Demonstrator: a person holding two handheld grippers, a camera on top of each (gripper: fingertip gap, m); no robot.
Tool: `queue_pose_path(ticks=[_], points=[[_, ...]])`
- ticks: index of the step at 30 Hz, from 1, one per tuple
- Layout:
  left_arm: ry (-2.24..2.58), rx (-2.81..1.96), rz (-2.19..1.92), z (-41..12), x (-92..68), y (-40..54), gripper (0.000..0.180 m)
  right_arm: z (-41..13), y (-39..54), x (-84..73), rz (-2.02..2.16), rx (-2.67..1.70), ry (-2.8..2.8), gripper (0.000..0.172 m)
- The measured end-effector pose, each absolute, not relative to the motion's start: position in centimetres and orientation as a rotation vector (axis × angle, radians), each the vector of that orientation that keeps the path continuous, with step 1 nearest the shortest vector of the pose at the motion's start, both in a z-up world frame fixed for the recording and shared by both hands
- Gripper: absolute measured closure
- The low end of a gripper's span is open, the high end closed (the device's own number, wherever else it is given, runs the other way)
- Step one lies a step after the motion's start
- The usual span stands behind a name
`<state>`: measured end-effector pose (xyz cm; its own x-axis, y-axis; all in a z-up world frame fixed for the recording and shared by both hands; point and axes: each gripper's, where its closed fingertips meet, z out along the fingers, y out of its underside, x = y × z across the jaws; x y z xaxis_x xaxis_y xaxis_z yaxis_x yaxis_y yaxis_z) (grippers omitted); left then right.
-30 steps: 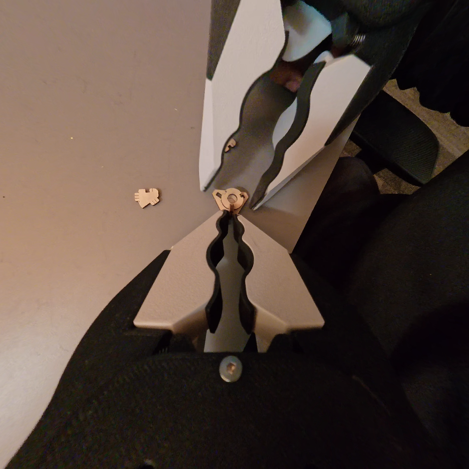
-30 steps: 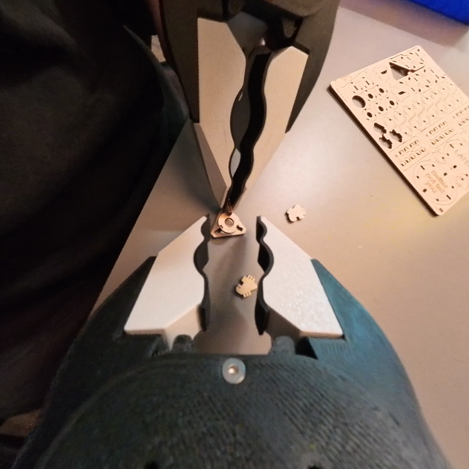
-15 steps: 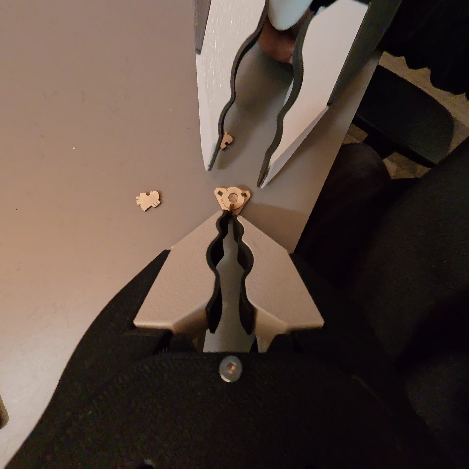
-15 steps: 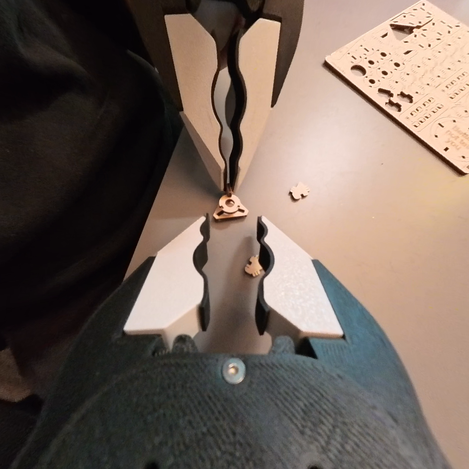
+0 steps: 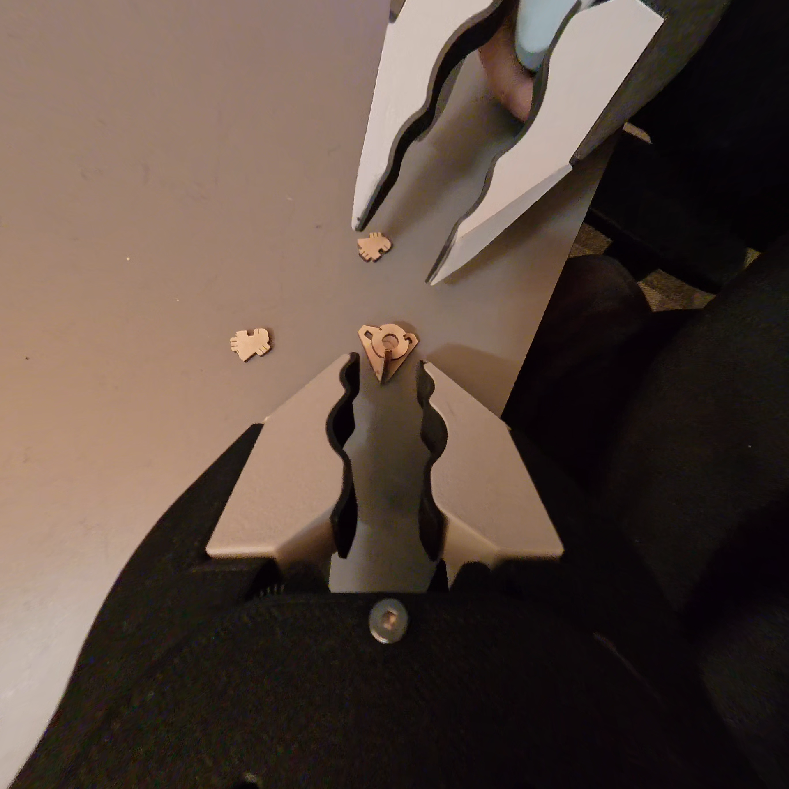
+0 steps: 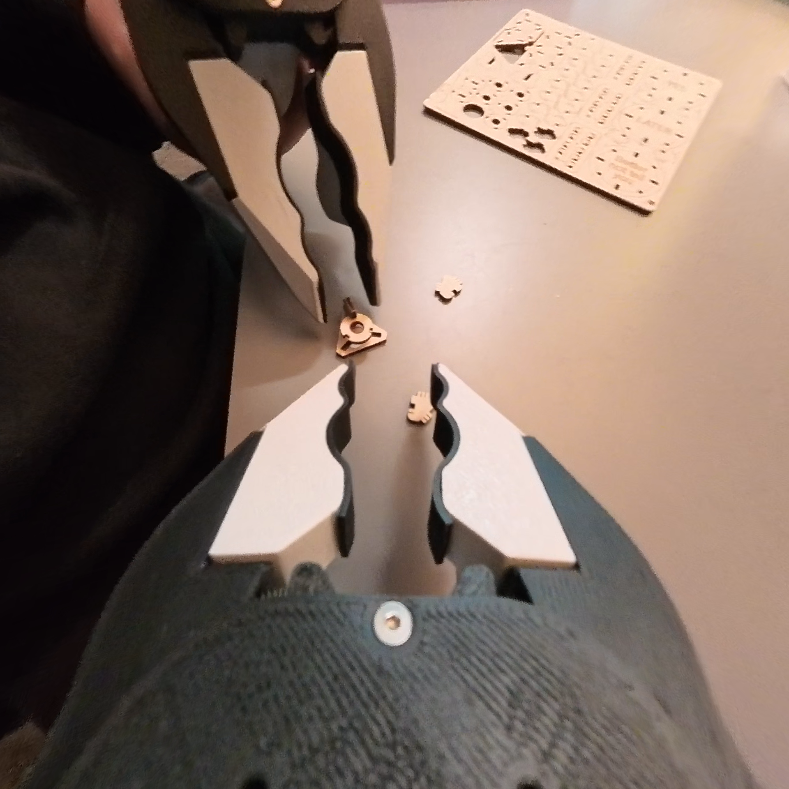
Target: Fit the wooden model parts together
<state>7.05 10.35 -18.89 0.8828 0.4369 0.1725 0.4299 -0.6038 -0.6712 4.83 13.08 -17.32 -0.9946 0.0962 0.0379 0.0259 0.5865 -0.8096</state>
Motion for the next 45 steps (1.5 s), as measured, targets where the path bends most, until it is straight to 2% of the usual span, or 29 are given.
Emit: queue_pose_path(ticks=[8, 17, 20, 23, 28, 34, 41, 45], points=[[-0.613, -2.284, 0.029, -19.3, 7.0, 10.5, 0.155, -17.7, 14.5, 3.5, 1.321, -0.406, -2.669, 0.141], [-0.633, -2.241, 0.027, -19.2, 6.8, 10.1, 0.155, -19.5, 14.4, 3.3, 1.227, -0.499, -2.753, 0.143], [-0.632, -2.202, 0.022, -18.6, 6.6, 10.1, 0.154, -19.5, 14.6, 2.8, 1.23, -0.483, -2.729, 0.162], [-0.634, -2.133, 0.019, -17.6, 6.3, 10.0, 0.153, -19.4, 14.5, 3.1, 1.226, -0.477, -2.751, 0.162], [-0.589, -1.973, 0.06, -14.7, 6.1, 10.0, 0.155, -15.4, 12.4, 5.5, 1.63, -0.511, -2.772, 0.162], [-0.442, -1.935, 0.098, -13.4, 7.9, 11.0, 0.16, -12.5, 10.5, 8.1, 2.173, -0.831, -2.917, 0.162], [-0.355, -2.003, 0.209, -14.1, 8.6, 11.2, 0.163, -13.6, 10.3, 9.2, 2.198, -1.036, -3.057, 0.162], [-0.303, -2.009, 0.222, -14.2, 9.1, 11.4, 0.177, -13.3, 10.3, 9.1, 2.247, -1.104, -3.06, 0.162]])
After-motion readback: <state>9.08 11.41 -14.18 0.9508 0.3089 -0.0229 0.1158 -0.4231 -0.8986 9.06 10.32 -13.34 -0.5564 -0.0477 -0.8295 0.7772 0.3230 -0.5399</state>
